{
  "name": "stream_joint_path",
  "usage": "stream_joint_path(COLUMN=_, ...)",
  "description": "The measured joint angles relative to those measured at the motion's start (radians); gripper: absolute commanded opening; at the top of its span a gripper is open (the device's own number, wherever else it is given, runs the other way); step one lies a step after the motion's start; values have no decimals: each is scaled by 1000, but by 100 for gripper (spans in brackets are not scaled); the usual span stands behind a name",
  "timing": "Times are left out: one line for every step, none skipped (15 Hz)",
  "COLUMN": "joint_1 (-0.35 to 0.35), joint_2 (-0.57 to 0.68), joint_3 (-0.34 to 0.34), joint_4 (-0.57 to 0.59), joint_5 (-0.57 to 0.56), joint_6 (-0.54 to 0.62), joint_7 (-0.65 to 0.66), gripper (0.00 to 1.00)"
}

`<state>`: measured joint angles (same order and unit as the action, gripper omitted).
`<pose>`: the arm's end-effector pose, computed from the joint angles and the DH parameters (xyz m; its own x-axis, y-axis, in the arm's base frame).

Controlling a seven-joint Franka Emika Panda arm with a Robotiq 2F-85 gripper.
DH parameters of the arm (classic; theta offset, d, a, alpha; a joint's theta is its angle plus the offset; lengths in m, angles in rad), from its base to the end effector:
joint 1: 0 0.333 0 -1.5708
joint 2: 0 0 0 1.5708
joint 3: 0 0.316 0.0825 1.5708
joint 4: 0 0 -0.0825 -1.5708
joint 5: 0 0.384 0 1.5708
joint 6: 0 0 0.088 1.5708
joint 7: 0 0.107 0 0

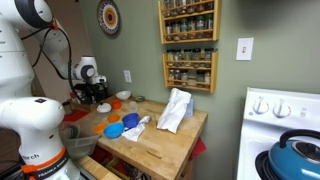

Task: Pick up the white paper cup lid and put it on the clear lunch box, pick up the orange lid and put it on the orange lunch box

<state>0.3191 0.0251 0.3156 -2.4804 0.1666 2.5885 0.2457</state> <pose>0.3892 0.2831 0.2880 0.9684 0.2447 0.0479 0.2488 -0.9609 -0.1217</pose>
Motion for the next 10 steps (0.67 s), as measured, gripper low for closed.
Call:
stream_joint_path(joint_1=-1, joint_2=-13, joint_3=-3, joint_4=-1, joint_5=-25, joint_6=-21, joint_7=20, gripper=100)
stream_joint_path(joint_1=-4, joint_2=-28, joint_3=-6, joint_4=-5, joint_5=-47, joint_6=-48, joint_7=40, gripper=100)
stream_joint_path(joint_1=-7, joint_2=-45, joint_3=-10, joint_4=-11, joint_5=-66, joint_6=-81, joint_7=57, gripper=100)
stream_joint_path(joint_1=-10, joint_2=-64, joint_3=-12, joint_4=-18, joint_5=-74, joint_6=-120, joint_7=68, gripper=100)
stream_joint_path(joint_1=-15, joint_2=-82, joint_3=-13, joint_4=-28, joint_5=-74, joint_6=-165, joint_7=70, gripper=100)
stream_joint_path(joint_1=-19, joint_2=-102, joint_3=-14, joint_4=-40, joint_5=-71, joint_6=-219, joint_7=71, gripper=100)
stream_joint_path(joint_1=-22, joint_2=-119, joint_3=-16, joint_4=-52, joint_5=-68, joint_6=-273, joint_7=71, gripper=100)
stream_joint_path(joint_1=-24, joint_2=-134, joint_3=-17, joint_4=-66, joint_5=-64, joint_6=-327, joint_7=71, gripper=100)
stream_joint_path(joint_1=-27, joint_2=-144, joint_3=-18, joint_4=-78, joint_5=-60, joint_6=-370, joint_7=71, gripper=100)
stream_joint_path(joint_1=-28, joint_2=-147, joint_3=-18, joint_4=-84, joint_5=-60, joint_6=-377, joint_7=71, gripper=100)
